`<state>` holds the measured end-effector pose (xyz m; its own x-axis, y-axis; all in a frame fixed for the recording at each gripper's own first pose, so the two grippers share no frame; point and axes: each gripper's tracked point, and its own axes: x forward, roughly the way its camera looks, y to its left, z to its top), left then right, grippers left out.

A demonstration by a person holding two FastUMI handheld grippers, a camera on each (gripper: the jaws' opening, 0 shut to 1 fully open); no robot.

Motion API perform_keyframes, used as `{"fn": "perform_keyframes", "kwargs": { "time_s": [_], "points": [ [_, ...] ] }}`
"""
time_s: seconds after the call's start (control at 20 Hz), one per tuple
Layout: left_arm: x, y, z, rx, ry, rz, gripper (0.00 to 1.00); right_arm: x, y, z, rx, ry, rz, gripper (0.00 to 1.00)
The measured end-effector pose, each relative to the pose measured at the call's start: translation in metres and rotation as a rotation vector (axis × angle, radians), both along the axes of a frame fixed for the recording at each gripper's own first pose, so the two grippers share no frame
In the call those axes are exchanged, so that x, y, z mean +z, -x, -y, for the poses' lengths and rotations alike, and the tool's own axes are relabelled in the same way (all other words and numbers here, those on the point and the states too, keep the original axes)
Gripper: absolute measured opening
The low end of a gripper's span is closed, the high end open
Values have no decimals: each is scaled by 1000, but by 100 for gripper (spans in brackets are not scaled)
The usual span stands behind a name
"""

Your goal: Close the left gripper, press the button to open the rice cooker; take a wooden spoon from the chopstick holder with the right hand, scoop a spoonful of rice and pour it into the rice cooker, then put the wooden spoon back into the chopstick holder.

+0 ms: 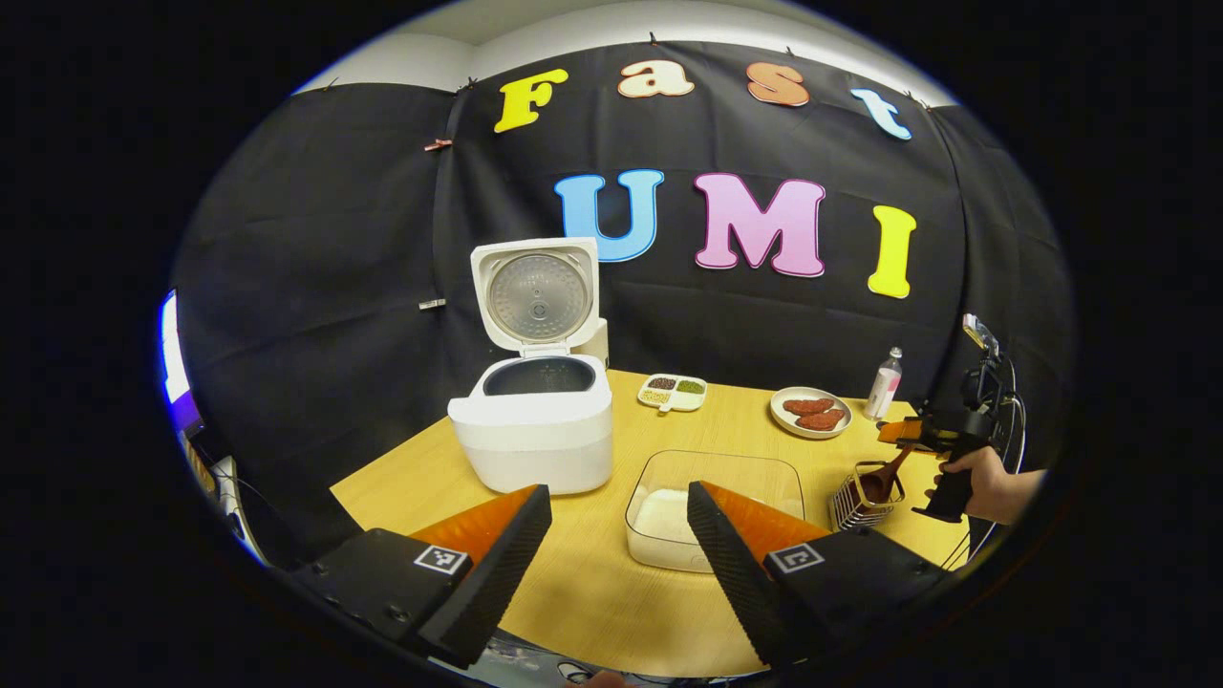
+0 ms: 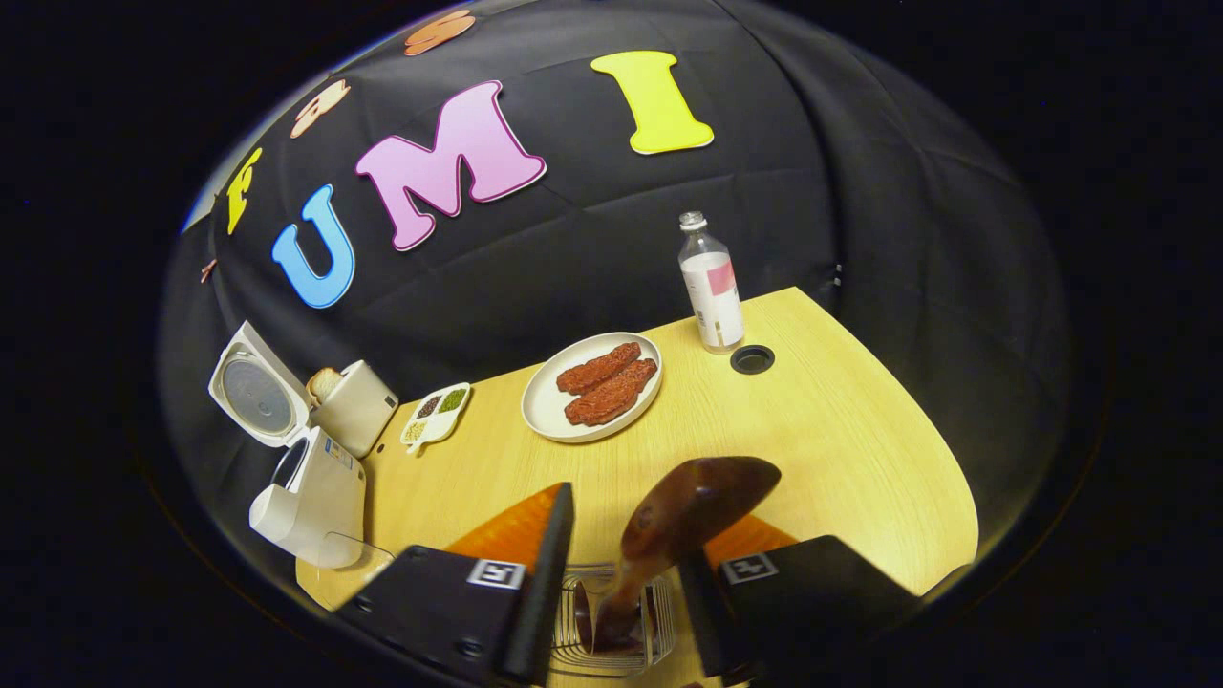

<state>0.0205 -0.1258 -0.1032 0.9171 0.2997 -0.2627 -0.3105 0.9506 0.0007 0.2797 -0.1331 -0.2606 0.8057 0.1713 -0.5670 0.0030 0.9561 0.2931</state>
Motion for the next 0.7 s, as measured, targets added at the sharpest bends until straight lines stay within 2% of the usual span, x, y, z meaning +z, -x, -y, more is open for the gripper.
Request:
{"fn": "perform_keyframes", "kwargs": {
  "time_s": [0.05,0.1,0.2,0.3,0.35,0.4,0.7],
  "points": [
    [-1,1,0,-1,0,0,98,2,5,4,-9,6,-5,48],
    [-1,1,1,-3,1,2,98,4,8,-4,3,-21,-13,21],
    [0,0,2,-9,5,6,98,7,15,-11,29,-51,-31,27],
    [-2,-2,4,-19,14,5,98,12,22,-13,61,-33,-24,24],
    [-3,-2,4,-26,19,6,98,18,24,-16,75,-27,-16,16],
    [-3,-1,5,-34,22,6,98,25,27,-17,83,-18,-1,21],
    [-6,3,-2,-91,41,10,98,81,37,-7,37,-4,90,20]
  ]
}}
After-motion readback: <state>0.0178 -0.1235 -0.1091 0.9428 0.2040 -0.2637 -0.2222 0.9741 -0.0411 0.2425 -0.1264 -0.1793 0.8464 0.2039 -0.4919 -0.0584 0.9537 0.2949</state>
